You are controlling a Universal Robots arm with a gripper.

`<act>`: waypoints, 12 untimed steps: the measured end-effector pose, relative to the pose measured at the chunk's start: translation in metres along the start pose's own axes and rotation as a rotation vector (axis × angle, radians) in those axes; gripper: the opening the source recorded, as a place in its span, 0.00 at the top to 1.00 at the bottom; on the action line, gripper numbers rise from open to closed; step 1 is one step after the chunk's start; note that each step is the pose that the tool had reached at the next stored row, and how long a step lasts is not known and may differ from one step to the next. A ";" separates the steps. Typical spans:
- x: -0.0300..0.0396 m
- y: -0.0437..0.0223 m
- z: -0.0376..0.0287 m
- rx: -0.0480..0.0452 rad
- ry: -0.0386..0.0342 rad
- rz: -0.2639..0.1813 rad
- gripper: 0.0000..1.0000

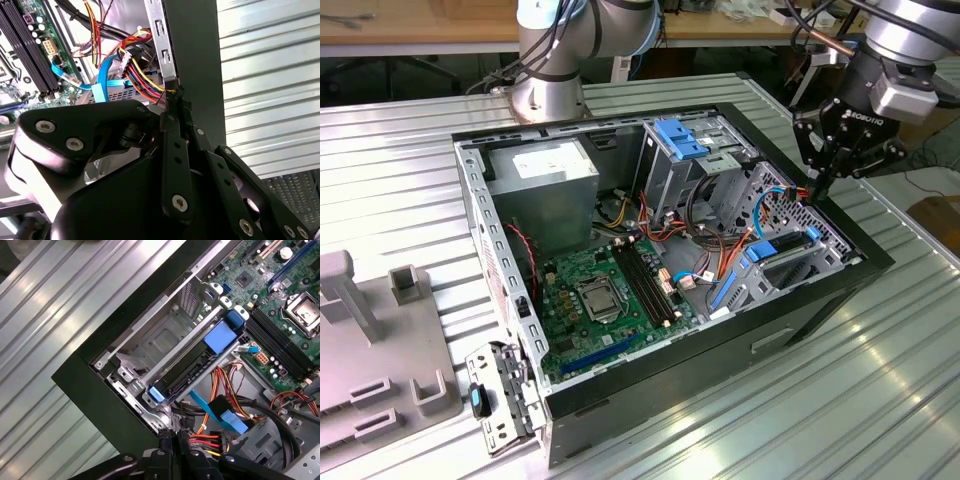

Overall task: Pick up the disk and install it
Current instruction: 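Insert the first disk wire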

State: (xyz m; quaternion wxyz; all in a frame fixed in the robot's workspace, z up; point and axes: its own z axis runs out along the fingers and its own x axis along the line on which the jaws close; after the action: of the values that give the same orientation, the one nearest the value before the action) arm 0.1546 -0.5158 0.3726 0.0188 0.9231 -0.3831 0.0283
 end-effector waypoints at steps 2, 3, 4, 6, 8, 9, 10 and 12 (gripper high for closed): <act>0.0000 0.0000 0.0002 -0.0019 -0.0004 0.029 0.84; -0.0001 0.0000 0.0002 -0.0028 -0.0005 0.041 0.84; -0.0001 0.0000 0.0003 -0.0036 -0.0006 0.053 0.84; -0.0001 0.0000 0.0005 -0.0052 -0.0009 0.076 0.84; -0.0001 0.0000 0.0008 -0.0068 -0.0012 0.100 0.84; -0.0001 0.0000 0.0009 -0.0078 -0.0012 0.113 0.84; -0.0001 0.0000 0.0009 -0.0086 -0.0013 0.125 0.84; -0.0001 0.0000 0.0011 -0.0098 -0.0016 0.144 0.84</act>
State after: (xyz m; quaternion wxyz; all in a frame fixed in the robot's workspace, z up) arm 0.1546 -0.5158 0.3715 0.0209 0.8931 -0.4486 0.0270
